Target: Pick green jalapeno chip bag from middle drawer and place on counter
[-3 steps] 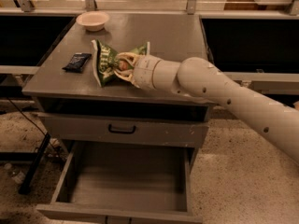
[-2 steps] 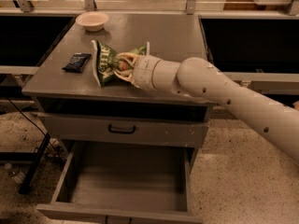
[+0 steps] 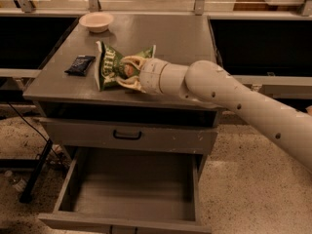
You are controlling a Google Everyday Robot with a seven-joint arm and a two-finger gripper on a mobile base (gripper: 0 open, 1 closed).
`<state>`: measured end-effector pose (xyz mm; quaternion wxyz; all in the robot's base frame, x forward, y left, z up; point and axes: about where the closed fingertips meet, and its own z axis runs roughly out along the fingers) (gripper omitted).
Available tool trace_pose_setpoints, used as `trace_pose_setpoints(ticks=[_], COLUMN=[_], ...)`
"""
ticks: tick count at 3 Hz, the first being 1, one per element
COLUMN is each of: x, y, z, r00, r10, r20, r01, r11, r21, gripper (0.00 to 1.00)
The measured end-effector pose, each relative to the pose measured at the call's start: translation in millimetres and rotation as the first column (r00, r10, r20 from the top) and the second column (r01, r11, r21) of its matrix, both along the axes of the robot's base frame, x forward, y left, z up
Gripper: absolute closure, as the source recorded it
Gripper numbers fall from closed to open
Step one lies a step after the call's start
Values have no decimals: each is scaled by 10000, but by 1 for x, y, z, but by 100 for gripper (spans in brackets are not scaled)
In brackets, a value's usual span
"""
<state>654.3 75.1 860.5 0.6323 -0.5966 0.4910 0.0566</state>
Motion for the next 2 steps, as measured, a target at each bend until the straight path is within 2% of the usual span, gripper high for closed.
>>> trace_pose_setpoints(ticks=[1,2], x=[0,0], y=[0,0], z=[0,0], r00=[10000,10000], r10=[2,2], r20=[0,0], r01=[-2,-2], r11=[10000,10000], r21=[0,0], gripper=[0,0])
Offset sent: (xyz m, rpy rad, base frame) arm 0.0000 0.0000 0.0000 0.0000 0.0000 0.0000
